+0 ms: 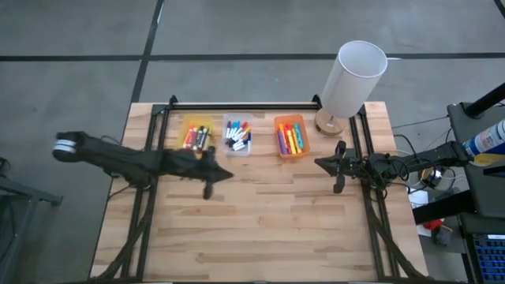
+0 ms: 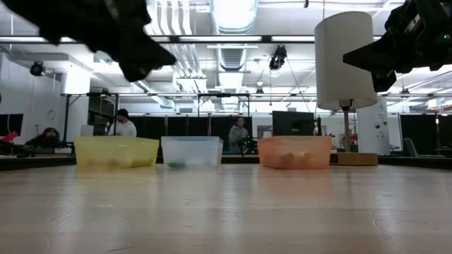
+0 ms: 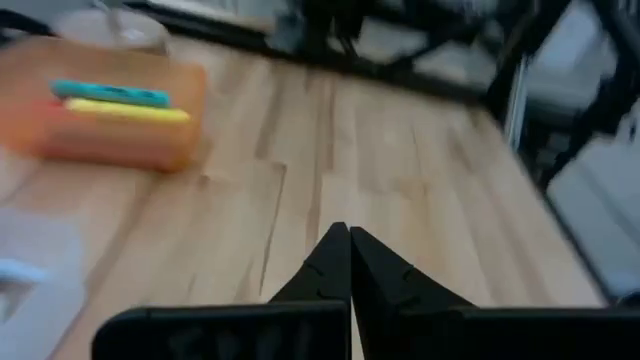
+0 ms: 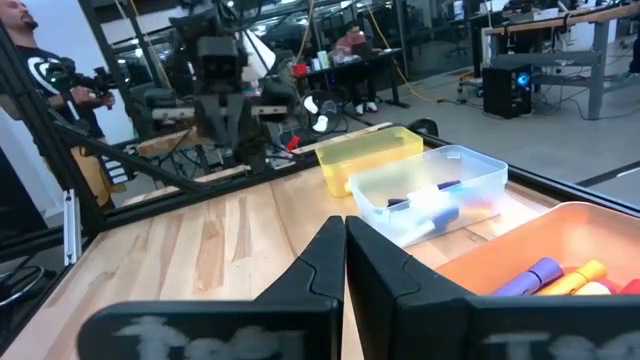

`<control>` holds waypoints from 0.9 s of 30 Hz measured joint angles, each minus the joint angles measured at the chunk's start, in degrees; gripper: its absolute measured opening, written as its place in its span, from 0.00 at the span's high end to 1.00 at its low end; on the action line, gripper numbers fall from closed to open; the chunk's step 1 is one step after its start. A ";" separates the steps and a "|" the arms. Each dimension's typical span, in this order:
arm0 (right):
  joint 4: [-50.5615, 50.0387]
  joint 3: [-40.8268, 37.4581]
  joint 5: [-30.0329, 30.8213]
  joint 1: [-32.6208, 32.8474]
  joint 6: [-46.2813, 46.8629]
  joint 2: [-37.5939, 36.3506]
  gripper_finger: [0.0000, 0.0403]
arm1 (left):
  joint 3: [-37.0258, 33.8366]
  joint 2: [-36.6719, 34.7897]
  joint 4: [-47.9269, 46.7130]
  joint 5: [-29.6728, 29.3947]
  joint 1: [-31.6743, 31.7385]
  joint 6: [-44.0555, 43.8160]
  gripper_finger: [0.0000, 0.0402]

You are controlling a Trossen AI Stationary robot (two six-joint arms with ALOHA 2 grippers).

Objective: Pick & Place Markers
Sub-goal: Return to Home Position

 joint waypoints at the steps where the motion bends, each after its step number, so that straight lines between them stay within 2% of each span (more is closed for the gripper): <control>1: 0.00 0.00 0.01 -0.02 0.00 0.00 0.98 | -2.33 -3.03 1.11 -0.60 0.02 -1.39 1.00; 3: 0.00 0.00 0.00 -0.02 -0.01 0.00 0.98 | -6.52 -8.68 2.95 -1.58 -0.18 -3.50 1.00; 6: 0.00 0.00 0.00 -0.02 -0.01 0.02 0.98 | -11.17 -17.24 3.39 -1.79 -1.58 -0.16 1.00; 10: 0.00 -0.01 0.00 -0.01 -0.01 0.02 0.98 | -15.01 -26.99 0.71 -5.46 -1.93 0.35 1.00; 12: 0.01 0.00 0.01 -0.02 0.01 0.02 0.98 | -16.45 -30.82 -0.43 -5.40 -1.98 0.81 1.00; 15: 0.00 0.00 0.02 -0.02 -0.01 0.02 0.98 | -17.28 -35.82 -4.23 -4.45 -2.23 5.08 1.00; 18: 0.00 0.00 0.02 -0.02 -0.01 0.02 0.98 | -18.01 -39.45 -7.86 -6.26 -2.23 6.82 1.00; 27: 0.00 -0.01 0.00 -0.01 -0.01 0.02 0.98 | -22.07 -49.12 -8.22 -5.23 -2.23 7.87 1.00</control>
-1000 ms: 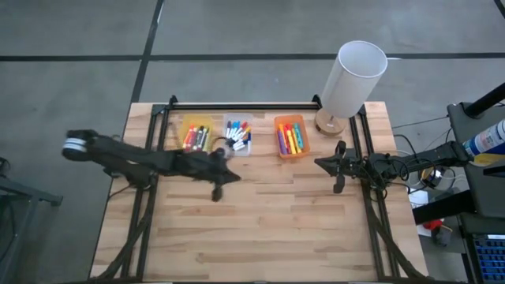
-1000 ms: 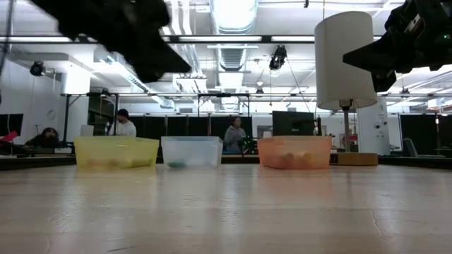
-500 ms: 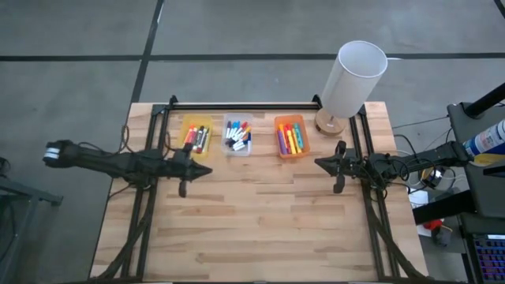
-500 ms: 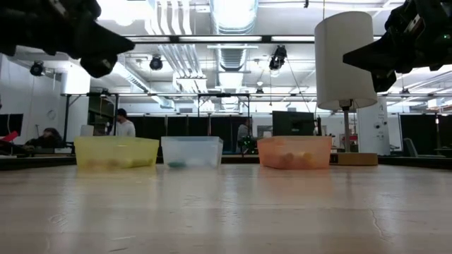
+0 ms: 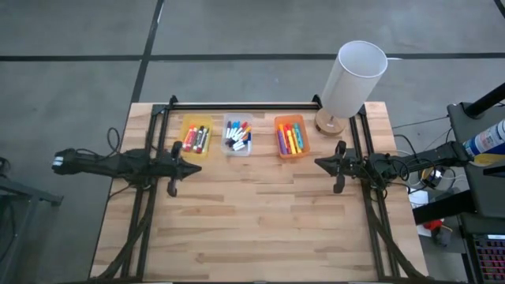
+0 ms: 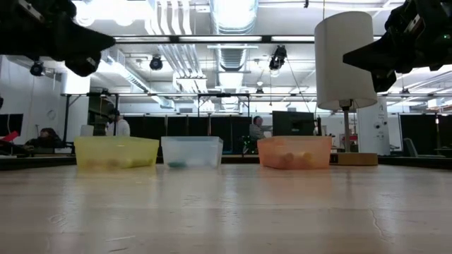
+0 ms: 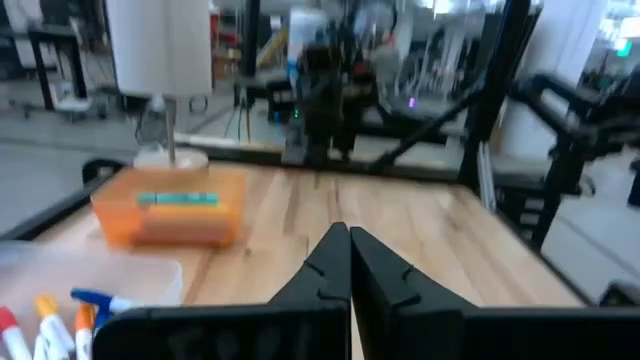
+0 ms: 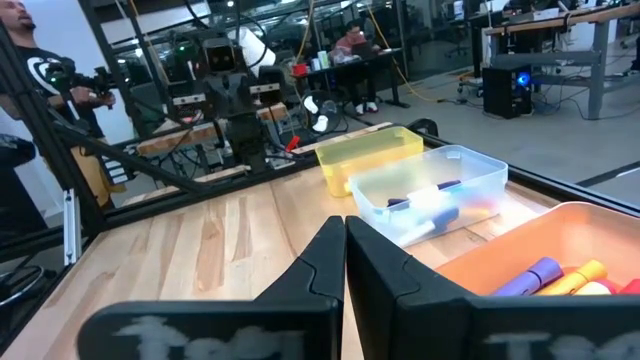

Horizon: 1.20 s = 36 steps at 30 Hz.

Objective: Pick & Place Markers
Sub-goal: Return to Home Position

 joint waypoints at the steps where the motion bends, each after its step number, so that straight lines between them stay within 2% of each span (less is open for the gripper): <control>1: 0.00 0.01 0.00 0.00 0.01 0.00 0.98 | -0.37 -1.26 -0.29 0.00 0.00 0.00 1.00; 13: 0.00 0.00 0.00 0.00 0.00 -0.04 0.98 | -4.08 -12.50 -4.57 2.23 0.00 -1.44 1.00; 16: -0.02 0.01 0.00 -0.01 0.02 -0.04 0.98 | -5.32 -13.04 -5.05 0.32 0.00 0.32 1.00; 24: -0.02 0.01 0.02 -0.01 0.00 -0.07 0.98 | -8.29 -11.76 -3.54 0.61 0.00 -14.22 1.00; 36: -0.01 0.01 0.01 -0.01 0.00 -0.07 0.98 | -8.35 -10.90 -3.70 0.67 0.00 -14.95 1.00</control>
